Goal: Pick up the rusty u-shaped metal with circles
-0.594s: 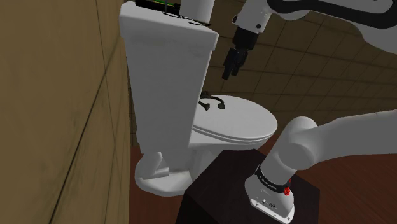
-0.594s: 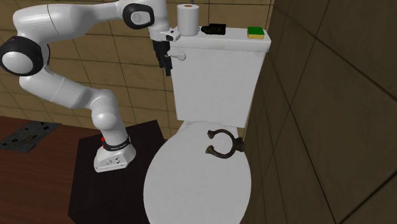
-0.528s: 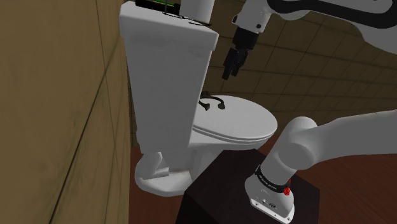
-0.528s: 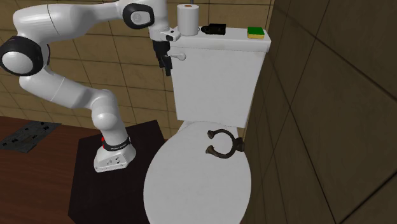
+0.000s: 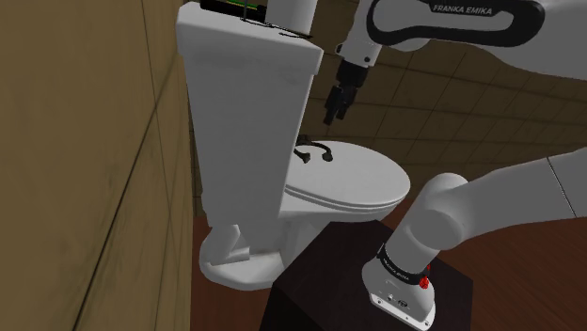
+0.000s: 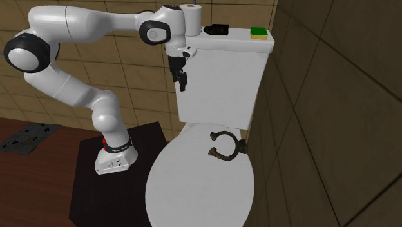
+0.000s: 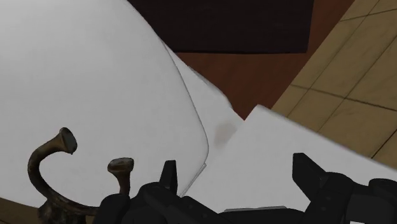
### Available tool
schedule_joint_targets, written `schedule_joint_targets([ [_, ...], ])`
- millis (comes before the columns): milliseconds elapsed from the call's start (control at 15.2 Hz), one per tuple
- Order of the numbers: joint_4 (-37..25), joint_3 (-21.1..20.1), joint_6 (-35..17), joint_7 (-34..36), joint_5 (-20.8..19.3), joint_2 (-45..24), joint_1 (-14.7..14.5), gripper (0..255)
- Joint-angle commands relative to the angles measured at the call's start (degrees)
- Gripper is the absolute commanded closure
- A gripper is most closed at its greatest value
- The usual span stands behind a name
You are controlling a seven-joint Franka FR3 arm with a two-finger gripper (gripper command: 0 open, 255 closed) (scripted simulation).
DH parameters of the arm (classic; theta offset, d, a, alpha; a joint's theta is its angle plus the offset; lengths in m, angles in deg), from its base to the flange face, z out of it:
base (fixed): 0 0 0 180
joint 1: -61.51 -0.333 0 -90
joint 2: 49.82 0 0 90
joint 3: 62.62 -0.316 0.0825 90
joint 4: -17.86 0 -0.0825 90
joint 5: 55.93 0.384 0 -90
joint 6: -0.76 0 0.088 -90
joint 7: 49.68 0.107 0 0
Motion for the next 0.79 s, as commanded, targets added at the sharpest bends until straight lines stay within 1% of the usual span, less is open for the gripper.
schedule_joint_targets([
  [0,0.6,1.9,-2.6,-2.1,-1.1,-2.3,0.8,0],
  [396,0.2,7.0,-9.9,-7.9,-3.3,-10.9,2.7,0],
  [726,-2.1,11.2,-15.6,-12.8,-3.8,-19.5,3.8,0],
])
